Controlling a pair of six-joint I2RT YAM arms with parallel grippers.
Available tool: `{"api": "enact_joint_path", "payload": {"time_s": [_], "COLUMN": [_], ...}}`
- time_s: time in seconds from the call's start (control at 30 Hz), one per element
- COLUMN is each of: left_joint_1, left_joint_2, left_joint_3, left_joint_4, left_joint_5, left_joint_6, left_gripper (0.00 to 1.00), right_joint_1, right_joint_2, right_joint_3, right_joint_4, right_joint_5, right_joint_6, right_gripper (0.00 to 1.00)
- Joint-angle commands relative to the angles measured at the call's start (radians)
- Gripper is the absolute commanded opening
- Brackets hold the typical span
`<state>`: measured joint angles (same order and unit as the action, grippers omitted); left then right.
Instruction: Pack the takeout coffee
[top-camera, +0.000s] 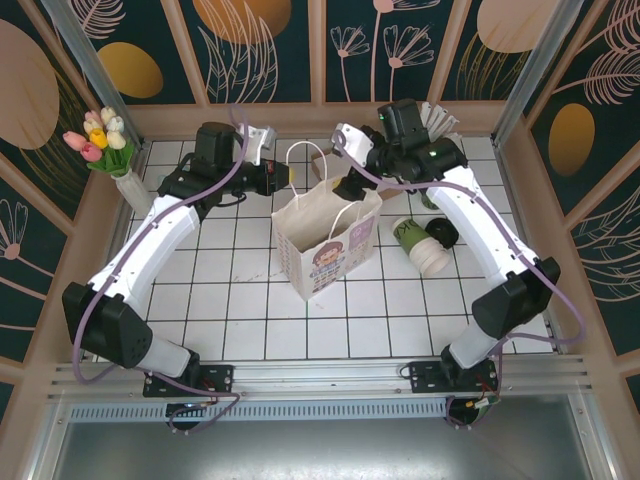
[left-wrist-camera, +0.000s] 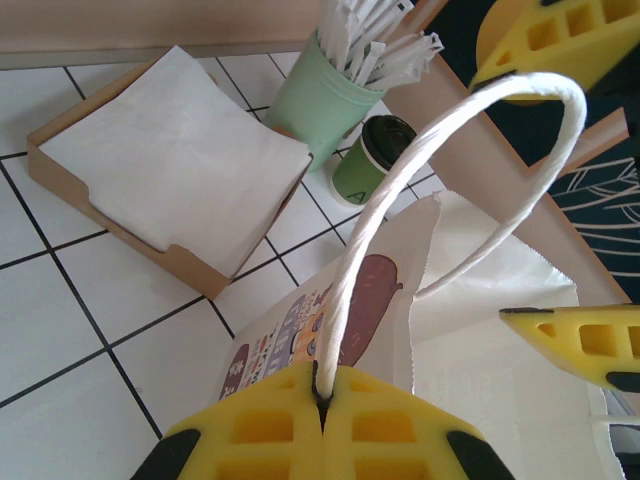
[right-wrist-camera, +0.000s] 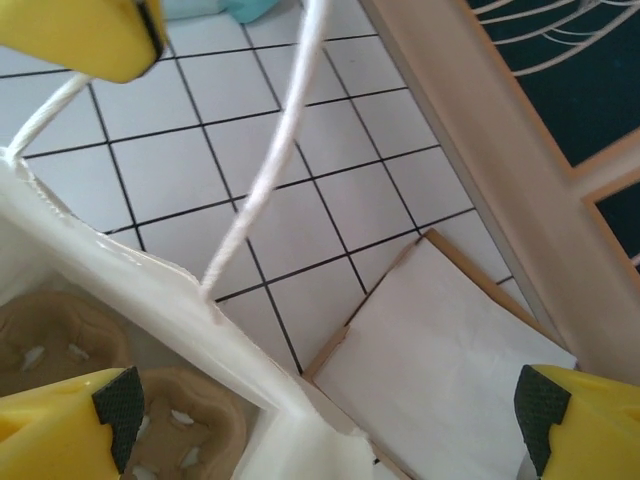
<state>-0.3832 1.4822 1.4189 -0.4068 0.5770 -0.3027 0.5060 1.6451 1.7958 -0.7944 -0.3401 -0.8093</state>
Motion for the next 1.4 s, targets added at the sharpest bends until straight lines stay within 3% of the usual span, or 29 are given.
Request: {"api": "enact_joint_path", "payload": {"time_s": [0.0,0.33,0.53,0.87,1.17,1.37], "left_joint_1": [0.003,0.003,0.007,0.029,0.03,0.035], "left_joint_2": [0.013,0.03,0.036,0.033,0.004,-0.02], "left_joint_3": [0.038,0.075,0.092,0.101,0.097,0.092], "left_joint_4": [-0.025,-0.043,-0.039,-0.029,-0.011,-0.001], "left_joint_5": [0.049,0.057,0.066,0.116,0.178,0.191], "left_joint_6": [0.055,0.079,0.079,0.08,0.085,0.083], "left_gripper": [0.0,0.0,0.0,0.0,0.0,0.0], "right_joint_1": [-0.013,-0.012,-0.006,-0.007,0.035,0.053], "right_joint_2": [0.099,0.28,0.284,0.182,0.092,0.026], "right_joint_3": [0.115,0.313,0.304,0.187,0.066,-0.004], "right_joint_4": [-0.125,-0.281,-0.269,-0.204,-0.154,-0.111], "right_joint_5": [-0.091,-0.132,-0.16,-0.167,-0.104,-0.132], "right_joint_6": [-0.131,-0.274,-0.286,-0.237,-0.155,-0.078], "right_gripper": [0.97,0.87,0.6,0.25,0.09,0.0]}}
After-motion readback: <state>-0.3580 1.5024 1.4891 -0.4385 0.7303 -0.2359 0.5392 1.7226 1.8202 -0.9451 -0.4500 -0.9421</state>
